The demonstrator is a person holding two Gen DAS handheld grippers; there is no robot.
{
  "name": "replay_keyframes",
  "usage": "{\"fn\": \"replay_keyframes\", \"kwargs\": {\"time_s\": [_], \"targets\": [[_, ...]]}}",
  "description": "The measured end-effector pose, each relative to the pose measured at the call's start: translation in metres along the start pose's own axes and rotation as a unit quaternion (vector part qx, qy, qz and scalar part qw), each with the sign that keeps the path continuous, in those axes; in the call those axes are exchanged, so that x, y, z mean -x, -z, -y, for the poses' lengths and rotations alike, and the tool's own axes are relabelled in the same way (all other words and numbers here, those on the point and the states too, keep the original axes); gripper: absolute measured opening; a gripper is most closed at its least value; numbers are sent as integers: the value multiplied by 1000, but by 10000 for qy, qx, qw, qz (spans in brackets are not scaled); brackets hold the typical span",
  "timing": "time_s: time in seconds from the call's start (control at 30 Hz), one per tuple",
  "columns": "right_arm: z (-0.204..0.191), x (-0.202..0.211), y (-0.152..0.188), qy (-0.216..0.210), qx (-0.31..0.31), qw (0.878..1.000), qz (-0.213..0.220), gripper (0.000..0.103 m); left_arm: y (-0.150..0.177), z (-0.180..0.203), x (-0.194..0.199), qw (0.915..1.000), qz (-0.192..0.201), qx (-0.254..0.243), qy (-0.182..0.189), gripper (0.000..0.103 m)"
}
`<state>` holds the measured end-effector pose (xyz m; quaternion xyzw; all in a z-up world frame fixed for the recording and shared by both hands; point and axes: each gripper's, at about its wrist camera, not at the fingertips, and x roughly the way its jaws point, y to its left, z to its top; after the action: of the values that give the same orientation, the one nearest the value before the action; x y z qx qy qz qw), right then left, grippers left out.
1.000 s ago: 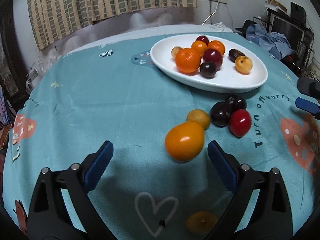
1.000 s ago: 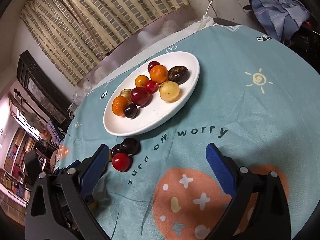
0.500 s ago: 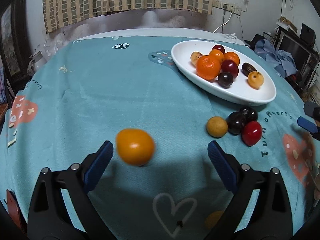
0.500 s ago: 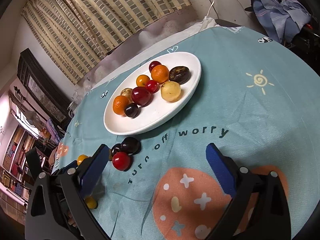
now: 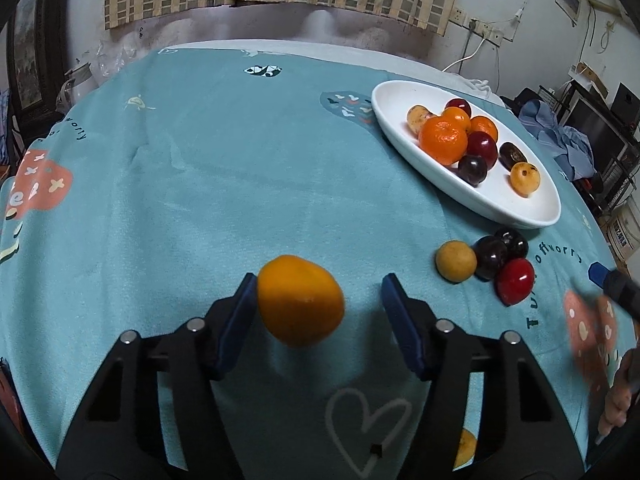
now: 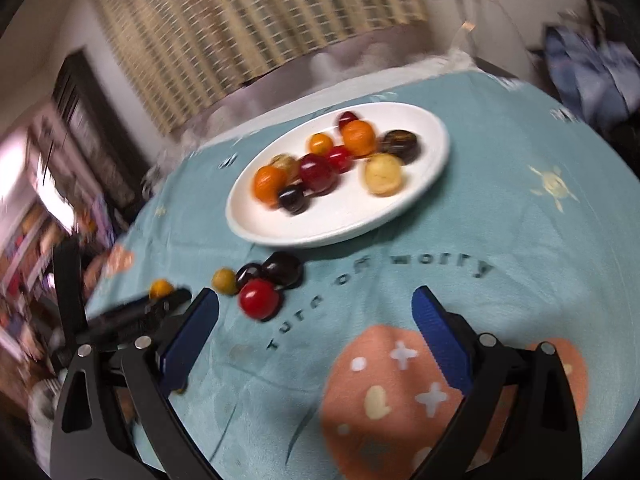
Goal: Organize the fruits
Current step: 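Grasp an orange fruit with the left tool while the right tool grasps a red cherry tomato, then lower both held fruits onto the white plate and open both tools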
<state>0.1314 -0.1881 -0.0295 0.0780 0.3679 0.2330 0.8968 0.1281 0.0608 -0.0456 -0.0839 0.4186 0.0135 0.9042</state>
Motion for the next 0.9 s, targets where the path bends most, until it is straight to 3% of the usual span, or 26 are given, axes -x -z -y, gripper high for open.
{"fn": "replay_keyframes", "kwargs": {"time_s": [0.1, 0.2, 0.47, 0.53, 0.73, 0.83, 0.9], "targets": [[-31, -14, 8, 57, 817, 9965, -192, 77, 0, 0, 0, 10000, -1, -5, -10, 61], [-46, -32, 10, 195, 1185, 9920, -394, 66, 0, 1, -1, 10000, -8, -29, -41, 61], [-37, -64, -2, 29, 746, 9936, -853, 43, 1, 4, -2, 9999, -33, -113, -120, 61], [-38, -66, -3, -36, 656, 9942, -851, 30, 1, 5, -3, 9998, -42, -142, -145, 61], [-7, -39, -17, -498, -86, 9975, -493, 29, 1, 3, -1, 9999, -18, -105, -68, 61], [7, -19, -22, -610, -318, 9974, -206, 29, 1, 3, 1, 9999, 39, -88, 104, 38], [13, -11, -24, -589, -403, 9974, -85, 29, 2, 6, 2, 9995, 20, -128, 286, 38]]}}
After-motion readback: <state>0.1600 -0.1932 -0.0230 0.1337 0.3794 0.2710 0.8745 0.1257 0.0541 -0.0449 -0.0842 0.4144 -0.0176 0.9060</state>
